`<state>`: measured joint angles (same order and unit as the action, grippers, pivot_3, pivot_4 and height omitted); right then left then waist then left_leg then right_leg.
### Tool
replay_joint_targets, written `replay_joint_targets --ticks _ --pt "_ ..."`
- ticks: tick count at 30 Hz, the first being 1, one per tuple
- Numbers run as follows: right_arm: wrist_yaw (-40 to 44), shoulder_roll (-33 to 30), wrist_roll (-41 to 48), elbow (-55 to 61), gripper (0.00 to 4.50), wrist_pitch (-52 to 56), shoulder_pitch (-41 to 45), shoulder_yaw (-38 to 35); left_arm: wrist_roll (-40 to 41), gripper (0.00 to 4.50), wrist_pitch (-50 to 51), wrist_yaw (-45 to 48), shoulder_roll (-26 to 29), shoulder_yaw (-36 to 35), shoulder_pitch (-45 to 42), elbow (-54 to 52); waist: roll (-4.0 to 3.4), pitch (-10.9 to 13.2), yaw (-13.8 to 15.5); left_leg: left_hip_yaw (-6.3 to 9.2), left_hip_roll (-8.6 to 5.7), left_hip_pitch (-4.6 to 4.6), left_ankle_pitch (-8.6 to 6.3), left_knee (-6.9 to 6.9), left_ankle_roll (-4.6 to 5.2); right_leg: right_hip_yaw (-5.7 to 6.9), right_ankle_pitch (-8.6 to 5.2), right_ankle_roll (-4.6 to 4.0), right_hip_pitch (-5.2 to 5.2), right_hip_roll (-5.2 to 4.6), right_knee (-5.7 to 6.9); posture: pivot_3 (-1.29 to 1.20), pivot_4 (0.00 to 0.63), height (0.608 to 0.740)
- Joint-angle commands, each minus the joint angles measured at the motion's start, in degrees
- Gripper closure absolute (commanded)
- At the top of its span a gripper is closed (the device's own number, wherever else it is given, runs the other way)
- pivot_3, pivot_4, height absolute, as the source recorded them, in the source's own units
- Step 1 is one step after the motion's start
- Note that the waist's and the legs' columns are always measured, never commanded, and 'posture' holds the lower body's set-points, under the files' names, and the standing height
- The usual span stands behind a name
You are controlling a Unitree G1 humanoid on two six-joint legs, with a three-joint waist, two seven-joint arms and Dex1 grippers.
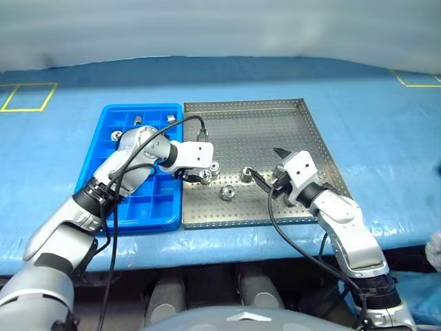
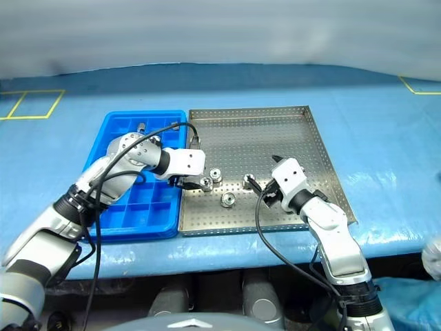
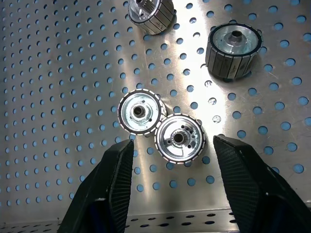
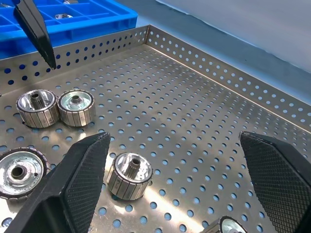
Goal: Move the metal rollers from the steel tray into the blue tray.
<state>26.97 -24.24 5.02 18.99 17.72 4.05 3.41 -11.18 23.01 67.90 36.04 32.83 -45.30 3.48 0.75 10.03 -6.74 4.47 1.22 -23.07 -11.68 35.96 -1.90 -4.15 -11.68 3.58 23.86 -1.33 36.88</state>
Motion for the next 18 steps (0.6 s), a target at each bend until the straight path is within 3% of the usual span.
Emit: replay_joint_targets --ticks 1,8,18 --pt "-0.5 -0.1 0.2 2.1 0.0 -0.9 0.2 -1.4 -1.7 1.67 -1.4 0.8 -0.1 0.8 0.2 0.6 0.0 0.0 -0.3 0.0 0.0 0.0 0.0 0.0 0.0 0.0 0.0 0.0 0.0 0.0 0.0 -0.15 0.15 0.74" --pt "-1.2 0.0 -0.2 1.7 0.0 -0.9 0.6 -1.1 -4.0 1.67 -2.1 1.8 -0.5 2.7 1.8 2.4 0.0 0.0 -0.5 0.0 0.0 0.0 0.0 0.0 0.0 -0.02 0.0 0.0 0.0 0.01 0.01 -0.16 0.15 0.74" --pt "-1.6 0.0 -1.2 1.6 0.0 -1.0 -0.1 -0.7 -6.0 1.67 -1.2 -0.3 -5.3 2.5 0.7 7.5 -0.04 0.0 -0.4 0.0 -0.02 0.1 0.0 0.11 0.0 -0.04 0.02 0.04 -0.13 0.01 0.04 -0.18 0.15 0.74"
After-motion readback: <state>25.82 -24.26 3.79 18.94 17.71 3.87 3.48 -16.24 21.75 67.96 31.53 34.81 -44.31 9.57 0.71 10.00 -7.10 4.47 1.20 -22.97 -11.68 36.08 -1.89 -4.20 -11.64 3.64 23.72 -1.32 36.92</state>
